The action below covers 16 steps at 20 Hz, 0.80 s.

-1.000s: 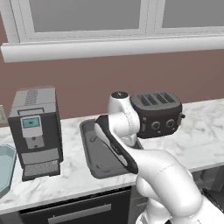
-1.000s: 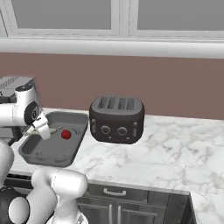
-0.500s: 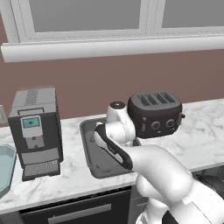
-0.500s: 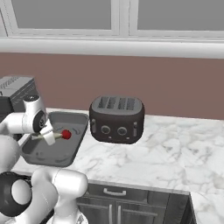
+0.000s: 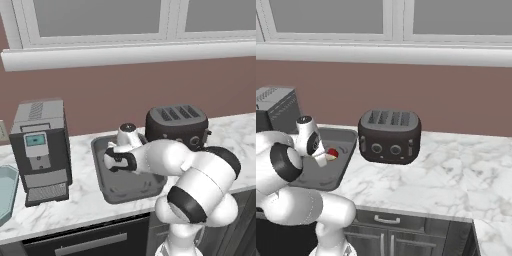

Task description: Place one tomato and one fish in each tupperware on the nearby counter, to pack two identical lunches.

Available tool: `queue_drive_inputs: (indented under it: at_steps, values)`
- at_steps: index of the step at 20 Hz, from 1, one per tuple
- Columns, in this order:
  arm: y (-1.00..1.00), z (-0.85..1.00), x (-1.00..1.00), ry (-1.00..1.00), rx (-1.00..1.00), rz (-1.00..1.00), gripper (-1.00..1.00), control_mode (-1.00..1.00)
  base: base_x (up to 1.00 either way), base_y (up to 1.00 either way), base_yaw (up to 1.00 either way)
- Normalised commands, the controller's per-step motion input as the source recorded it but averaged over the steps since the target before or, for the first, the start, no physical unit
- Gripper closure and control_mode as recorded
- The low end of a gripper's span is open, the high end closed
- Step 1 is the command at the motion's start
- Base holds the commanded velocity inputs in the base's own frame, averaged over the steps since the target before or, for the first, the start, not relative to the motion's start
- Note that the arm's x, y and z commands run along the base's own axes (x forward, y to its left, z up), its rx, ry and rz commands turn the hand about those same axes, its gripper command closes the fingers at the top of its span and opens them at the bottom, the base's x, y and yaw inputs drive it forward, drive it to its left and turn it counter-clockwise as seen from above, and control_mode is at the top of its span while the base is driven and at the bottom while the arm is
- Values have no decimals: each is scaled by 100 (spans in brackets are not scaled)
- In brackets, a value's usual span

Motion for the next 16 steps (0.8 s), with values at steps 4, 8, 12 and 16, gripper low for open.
queue_drive_inputs:
  at_steps: [4,8,12,16]
  values:
    - [7,-13,6,5,0,0,-100,-100,0,0,0]
    - [0,28,-9,-6,0,0,-100,-100,0,0,0]
    - [0,72,-42,-10,0,0,-100,-100,0,0,0]
    - [-3,83,-84,-12,0,0,-100,-100,0,0,0]
